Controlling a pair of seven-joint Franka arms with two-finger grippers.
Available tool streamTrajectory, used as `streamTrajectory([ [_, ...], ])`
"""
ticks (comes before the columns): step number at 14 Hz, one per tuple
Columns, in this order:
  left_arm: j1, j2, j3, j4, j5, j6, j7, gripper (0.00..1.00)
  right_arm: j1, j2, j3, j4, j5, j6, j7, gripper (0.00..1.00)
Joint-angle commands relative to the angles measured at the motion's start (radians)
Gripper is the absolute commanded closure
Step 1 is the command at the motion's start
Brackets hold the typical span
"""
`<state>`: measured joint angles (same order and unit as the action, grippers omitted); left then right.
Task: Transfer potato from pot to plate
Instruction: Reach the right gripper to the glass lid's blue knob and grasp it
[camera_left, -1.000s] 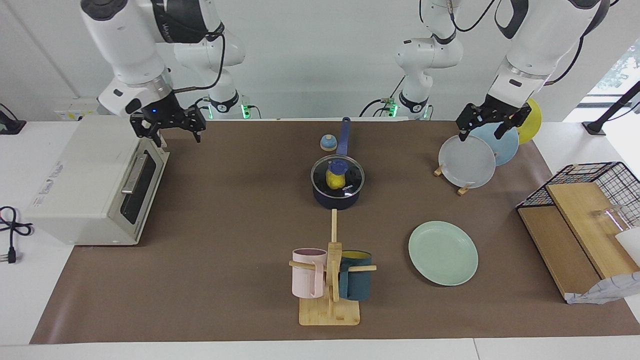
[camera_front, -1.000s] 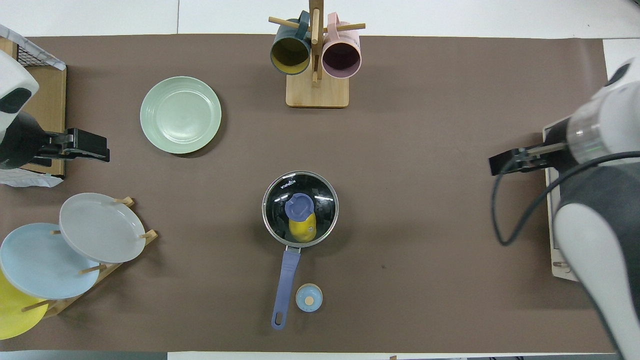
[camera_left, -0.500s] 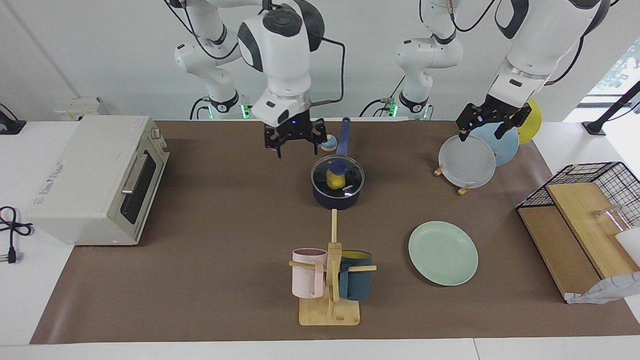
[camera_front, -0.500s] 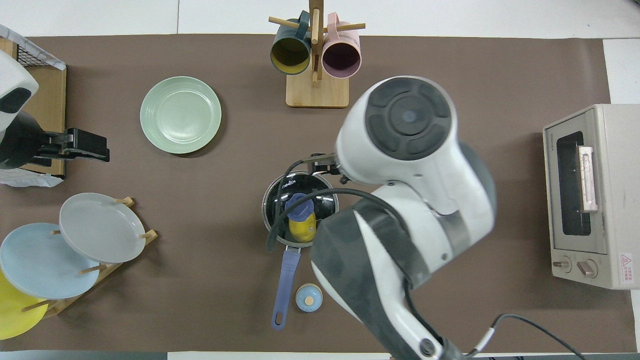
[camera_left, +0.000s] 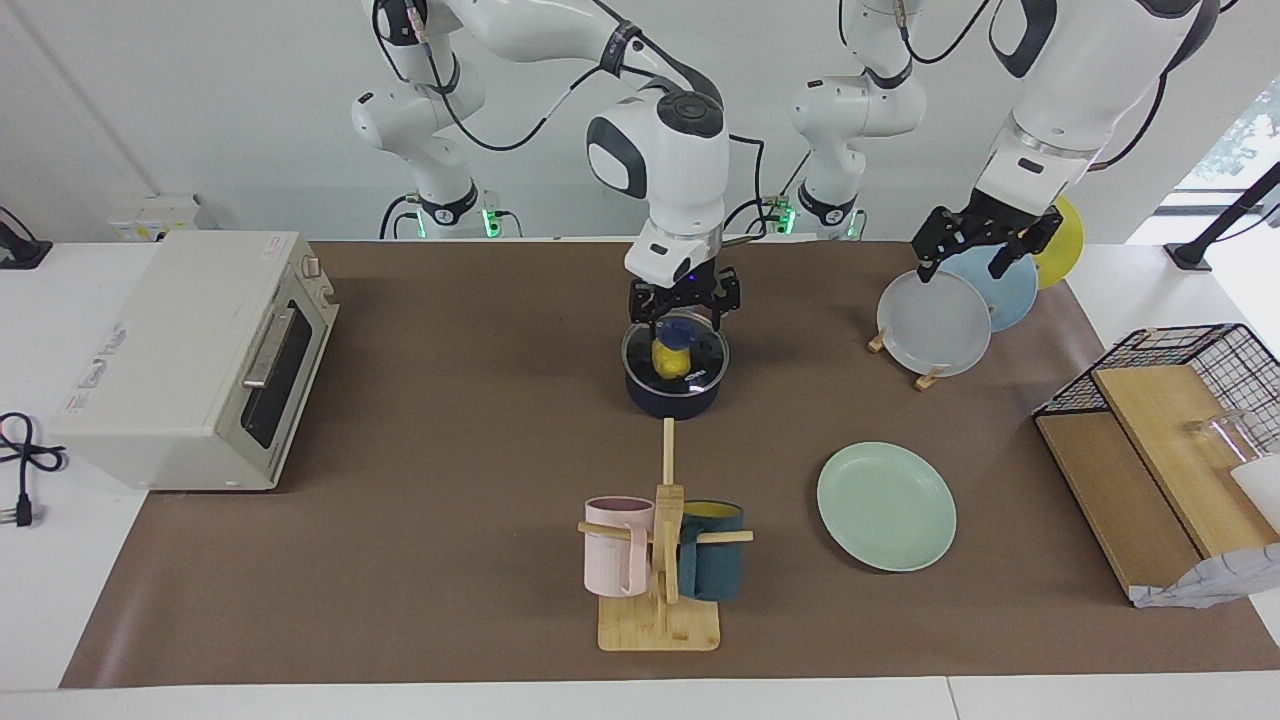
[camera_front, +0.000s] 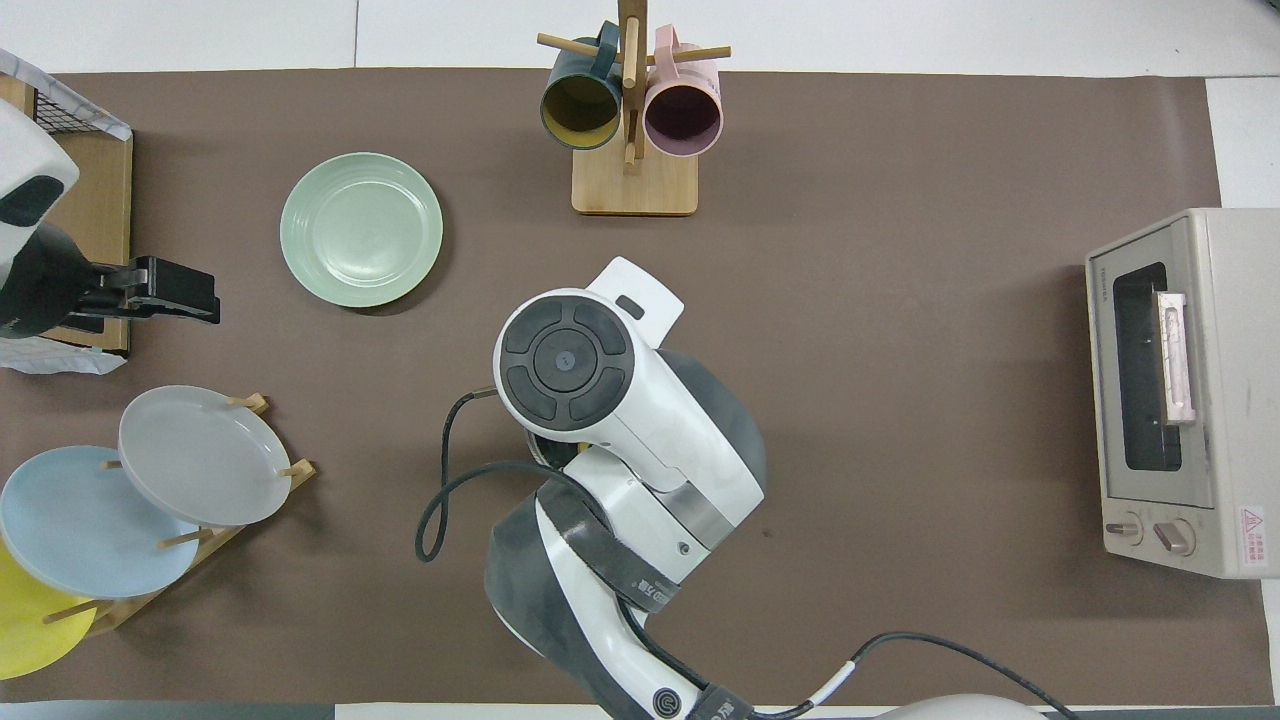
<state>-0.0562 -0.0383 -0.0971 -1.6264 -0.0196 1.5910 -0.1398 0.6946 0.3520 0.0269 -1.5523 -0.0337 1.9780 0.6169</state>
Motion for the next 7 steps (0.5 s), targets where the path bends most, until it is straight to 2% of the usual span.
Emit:
streamTrajectory([
  [1,0.007,0.012,-0.007,0.028,-0.002,-0.019,0.009,0.0,0.011,-0.018,-0.005,-0.063,-0.02,0.03,0.018,0.0],
  [7,0.007,0.012,-0.007,0.03,-0.002,-0.019,0.009,0.0,0.051,-0.034,-0.005,-0.15,-0.043,0.085,0.041,0.0],
])
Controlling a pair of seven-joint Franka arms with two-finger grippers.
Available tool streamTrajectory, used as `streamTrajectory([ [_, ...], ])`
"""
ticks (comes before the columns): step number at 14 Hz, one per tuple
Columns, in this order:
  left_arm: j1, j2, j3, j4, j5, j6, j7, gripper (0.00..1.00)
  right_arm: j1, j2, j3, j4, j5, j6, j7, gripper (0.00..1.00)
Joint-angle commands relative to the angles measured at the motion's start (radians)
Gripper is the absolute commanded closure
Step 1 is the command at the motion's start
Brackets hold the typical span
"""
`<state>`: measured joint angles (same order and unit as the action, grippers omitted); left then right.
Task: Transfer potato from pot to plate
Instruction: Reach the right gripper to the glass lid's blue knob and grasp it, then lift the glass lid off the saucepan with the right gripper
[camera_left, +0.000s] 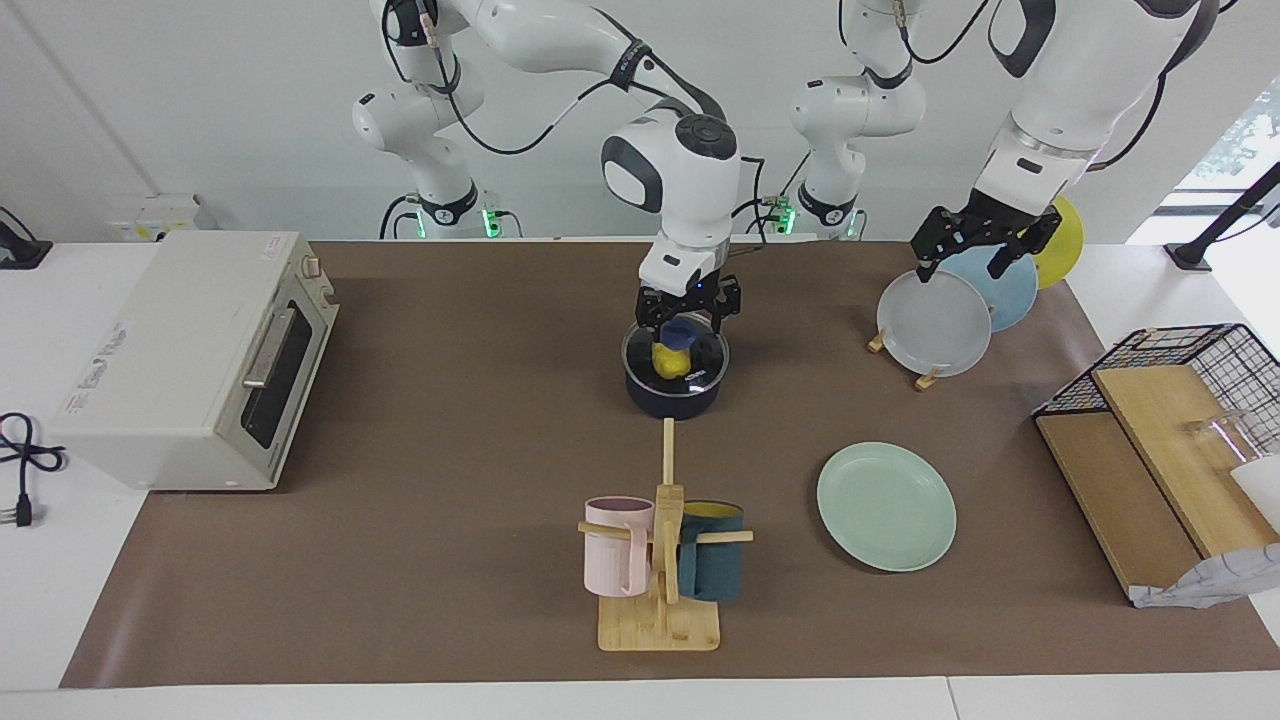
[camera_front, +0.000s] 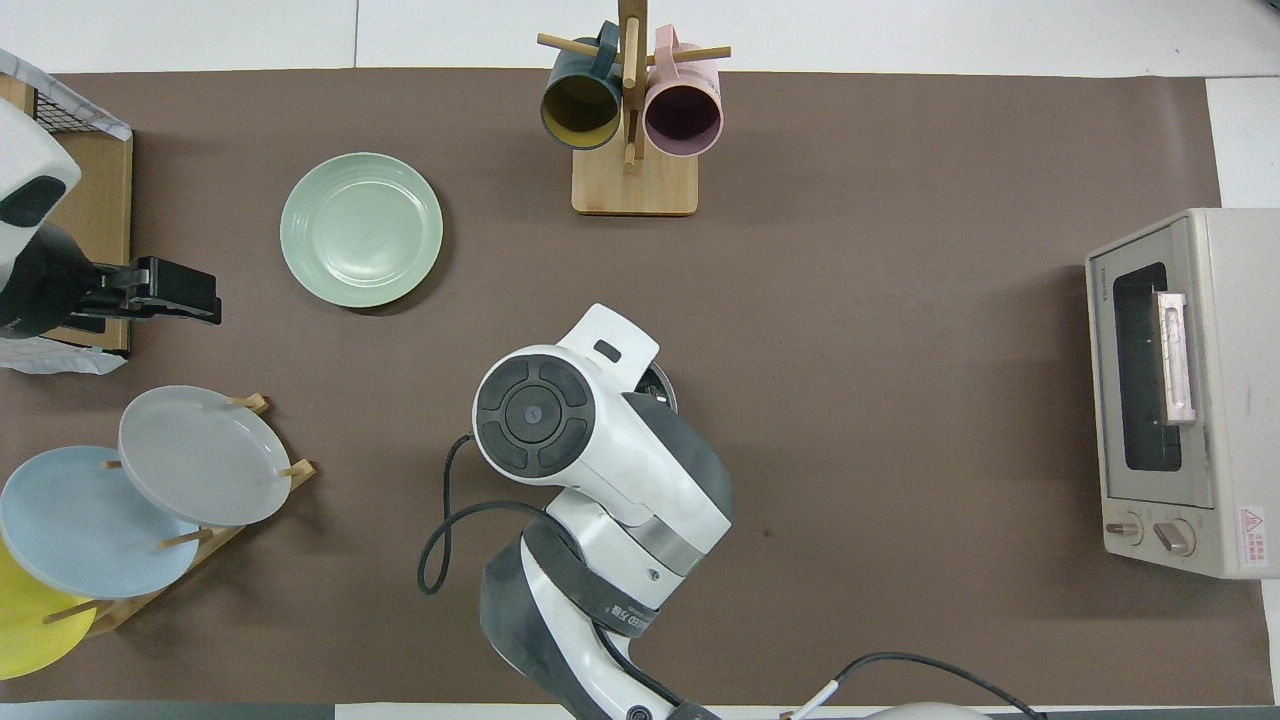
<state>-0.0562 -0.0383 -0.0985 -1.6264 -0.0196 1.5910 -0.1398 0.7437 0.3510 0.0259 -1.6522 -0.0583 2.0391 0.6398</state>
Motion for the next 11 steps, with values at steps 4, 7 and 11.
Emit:
streamTrajectory([
  [4,0.007,0.012,-0.006,0.03,-0.002,-0.019,0.009,0.0,-0.001,-0.041,-0.004,-0.069,-0.046,0.029,0.006,0.02],
  [7,0.007,0.014,-0.006,0.03,-0.002,-0.016,0.008,0.0,-0.003,-0.046,-0.004,-0.09,-0.046,0.058,-0.006,0.05],
  [11,0.007,0.014,-0.006,0.031,-0.002,-0.014,0.008,0.0,-0.004,-0.046,-0.004,-0.092,-0.046,0.061,-0.008,0.26],
])
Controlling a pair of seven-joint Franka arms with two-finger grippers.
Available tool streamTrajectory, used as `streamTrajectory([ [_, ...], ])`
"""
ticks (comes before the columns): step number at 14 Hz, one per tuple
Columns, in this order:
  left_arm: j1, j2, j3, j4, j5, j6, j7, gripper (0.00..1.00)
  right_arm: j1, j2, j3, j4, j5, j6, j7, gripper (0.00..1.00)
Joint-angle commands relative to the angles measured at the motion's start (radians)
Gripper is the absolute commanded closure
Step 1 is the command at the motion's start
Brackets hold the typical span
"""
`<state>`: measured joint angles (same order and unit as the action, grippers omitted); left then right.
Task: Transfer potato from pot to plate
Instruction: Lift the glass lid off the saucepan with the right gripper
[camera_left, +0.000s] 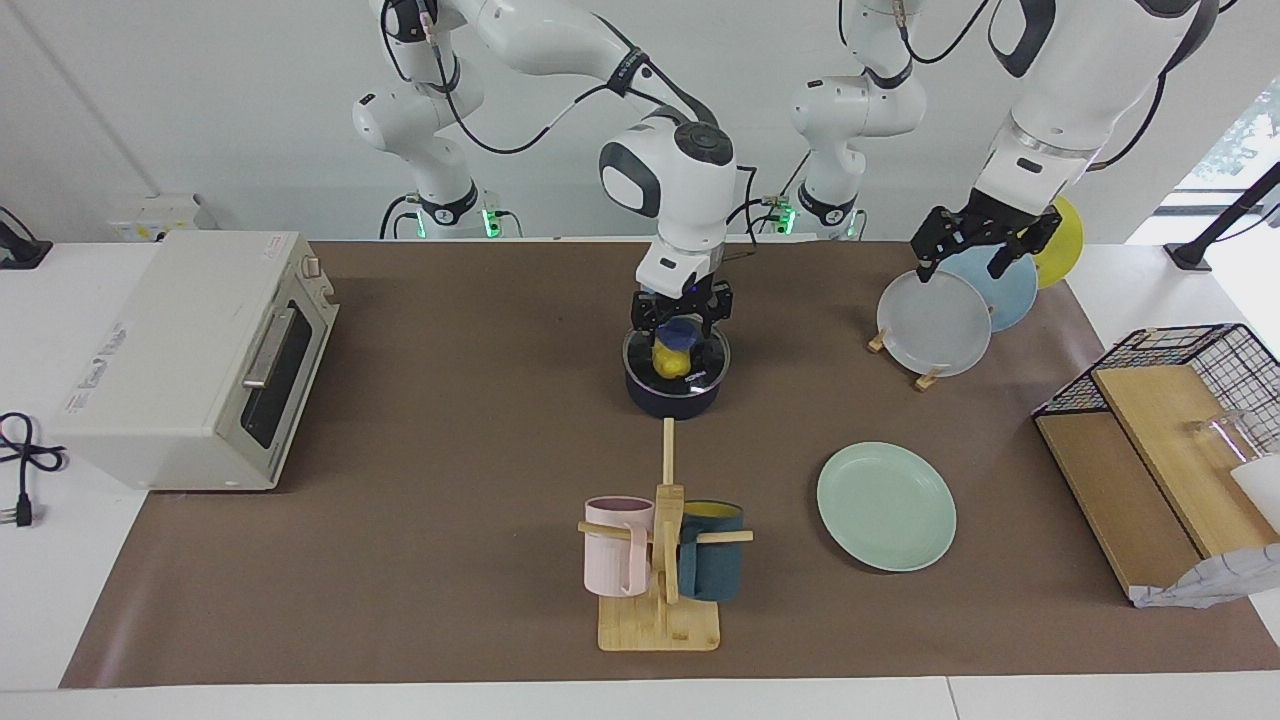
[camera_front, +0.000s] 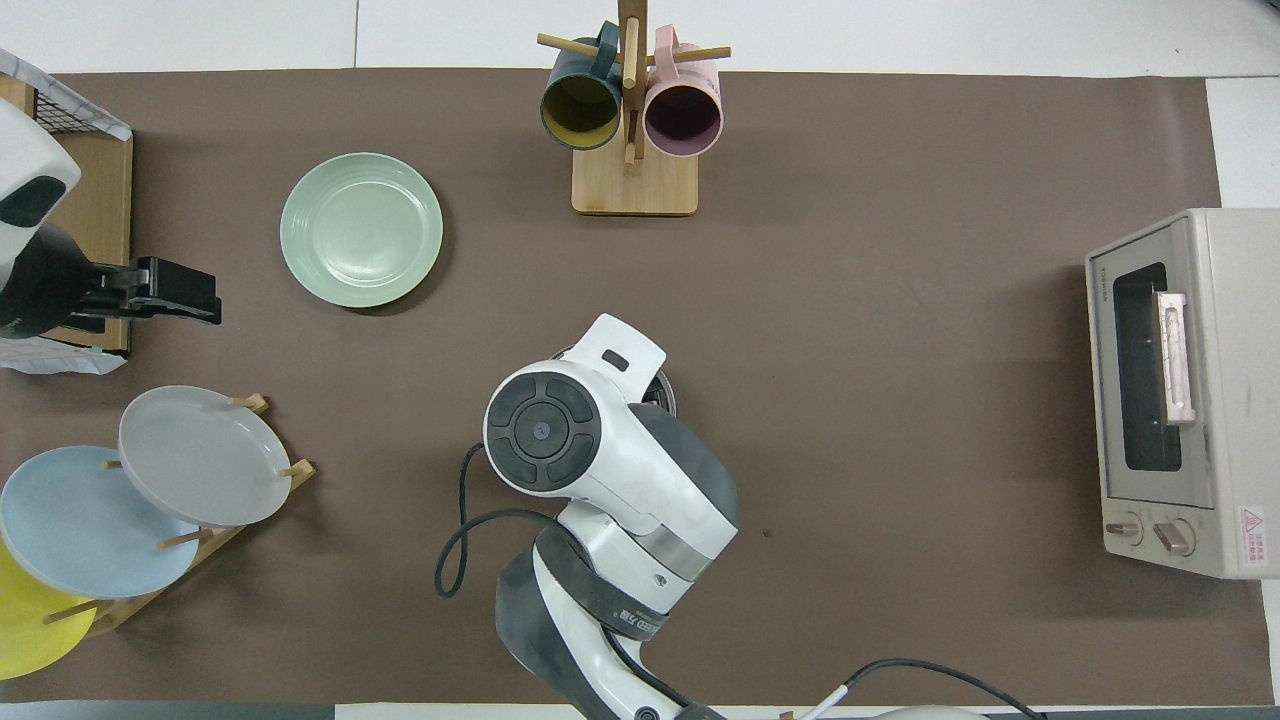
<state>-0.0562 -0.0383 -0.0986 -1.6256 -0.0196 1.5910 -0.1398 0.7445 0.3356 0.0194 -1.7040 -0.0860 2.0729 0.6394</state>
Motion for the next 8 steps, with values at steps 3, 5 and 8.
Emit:
streamTrajectory([
  [3,0.007,0.014,-0.006,0.03,-0.002,-0.016,0.008,0.0,-0.005,-0.03,0.002,-0.037,-0.018,0.026,-0.01,0.56],
  [5,0.009,0.012,-0.006,0.03,-0.002,-0.017,0.008,0.0,-0.008,-0.027,0.002,-0.025,-0.02,0.018,-0.02,0.75],
  [8,0.013,0.011,-0.006,0.03,-0.002,-0.014,0.009,0.0,-0.026,-0.029,0.001,0.016,-0.026,-0.014,-0.026,0.78],
])
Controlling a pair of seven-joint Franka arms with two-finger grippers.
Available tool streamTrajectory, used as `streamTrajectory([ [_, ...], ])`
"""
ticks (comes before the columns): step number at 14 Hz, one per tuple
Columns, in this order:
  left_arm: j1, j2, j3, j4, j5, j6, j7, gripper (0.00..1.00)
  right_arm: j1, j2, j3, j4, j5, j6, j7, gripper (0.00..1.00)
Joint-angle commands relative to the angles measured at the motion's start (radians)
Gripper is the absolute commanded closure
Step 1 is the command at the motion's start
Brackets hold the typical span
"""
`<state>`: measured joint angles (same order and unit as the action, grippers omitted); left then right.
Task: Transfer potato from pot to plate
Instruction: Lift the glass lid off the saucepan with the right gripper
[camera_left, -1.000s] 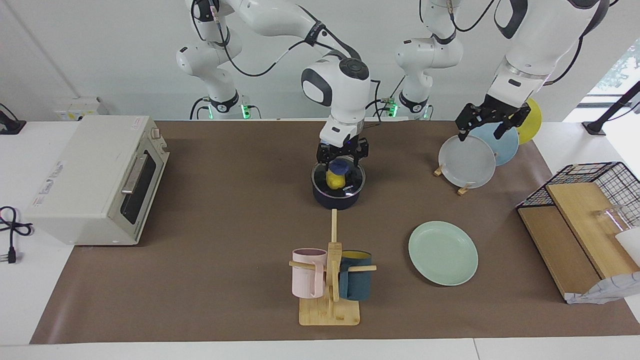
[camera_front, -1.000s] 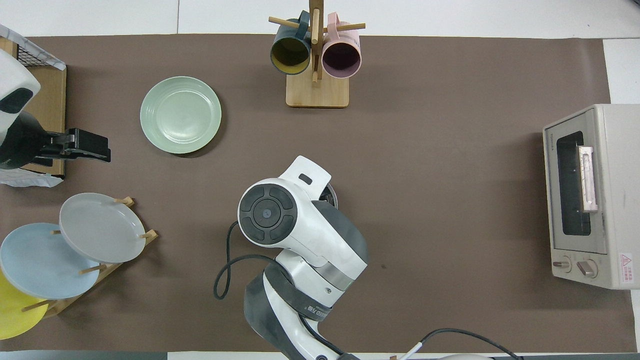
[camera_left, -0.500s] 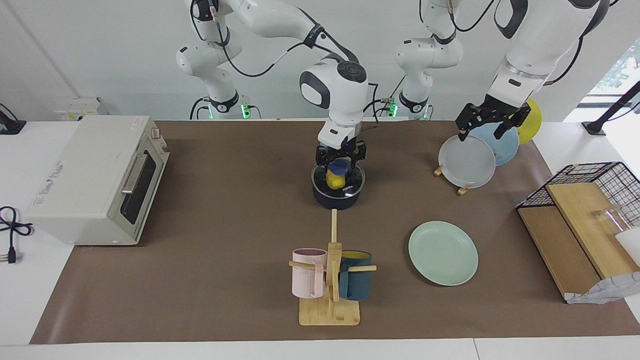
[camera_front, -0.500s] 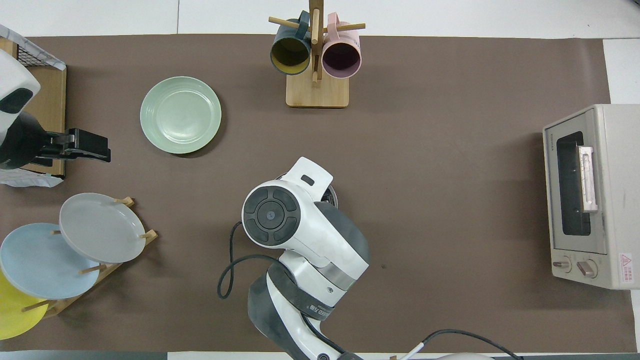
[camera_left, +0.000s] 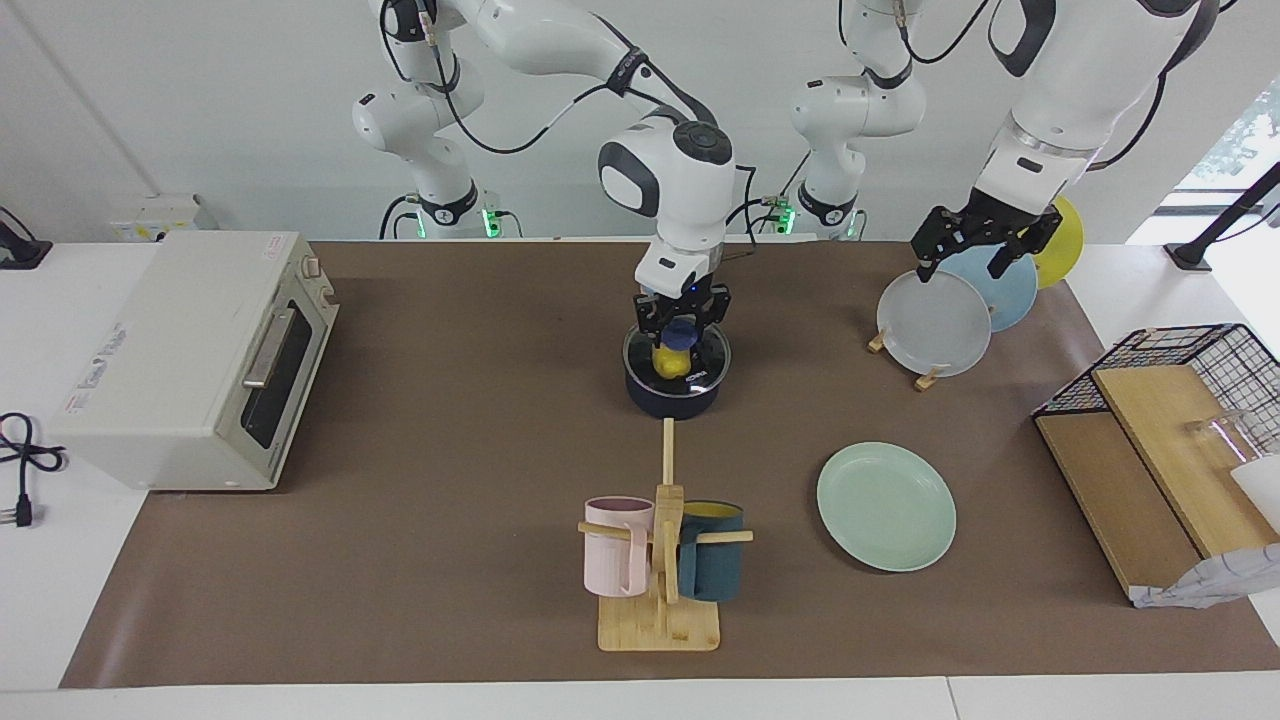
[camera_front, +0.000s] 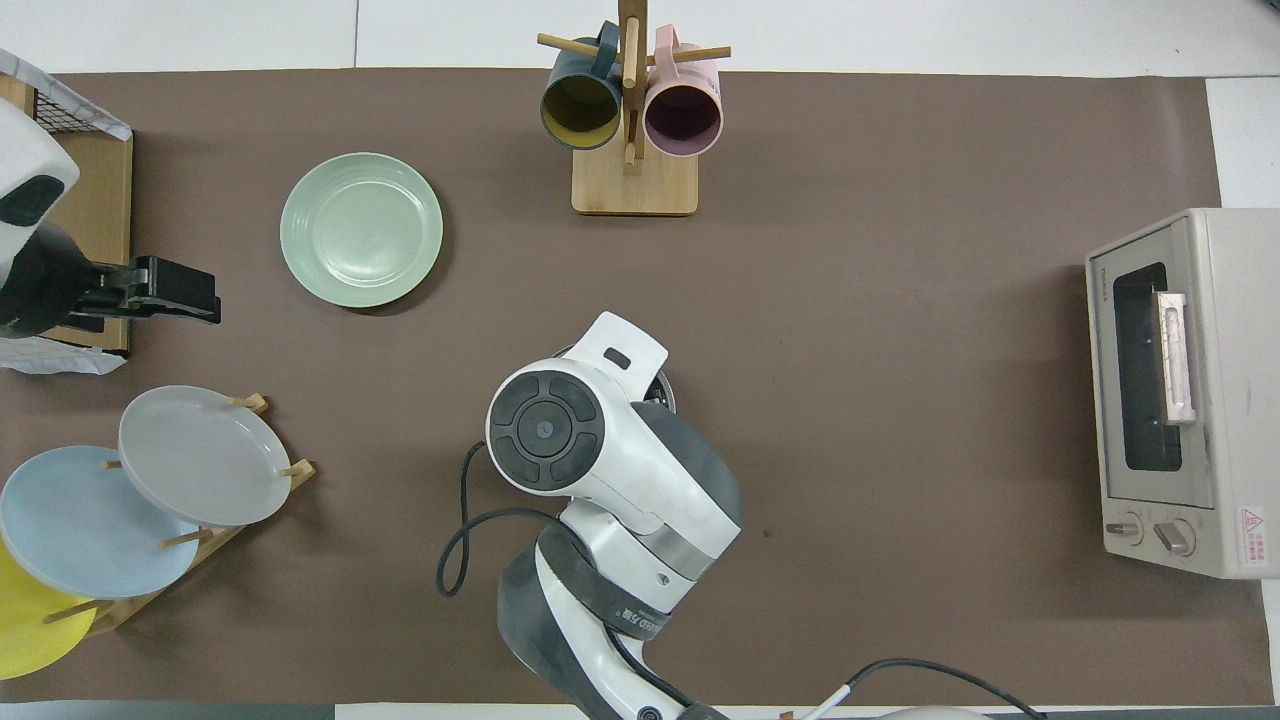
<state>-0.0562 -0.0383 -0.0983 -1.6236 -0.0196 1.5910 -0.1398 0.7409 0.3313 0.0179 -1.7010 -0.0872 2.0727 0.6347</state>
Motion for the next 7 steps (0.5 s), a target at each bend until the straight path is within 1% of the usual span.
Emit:
streamTrajectory([
  [1,0.013,0.011,-0.006,0.027,-0.002,-0.016,0.009,0.0,-0.034,-0.024,0.002,0.032,-0.028,-0.029,-0.026,0.78],
  [5,0.007,0.009,-0.006,0.027,-0.002,-0.019,0.005,0.0,-0.098,-0.035,-0.004,0.086,-0.036,-0.085,-0.116,0.81],
  [7,0.007,0.011,-0.006,0.027,-0.002,-0.016,0.005,0.0,-0.162,-0.055,-0.004,0.095,-0.036,-0.115,-0.231,0.81],
])
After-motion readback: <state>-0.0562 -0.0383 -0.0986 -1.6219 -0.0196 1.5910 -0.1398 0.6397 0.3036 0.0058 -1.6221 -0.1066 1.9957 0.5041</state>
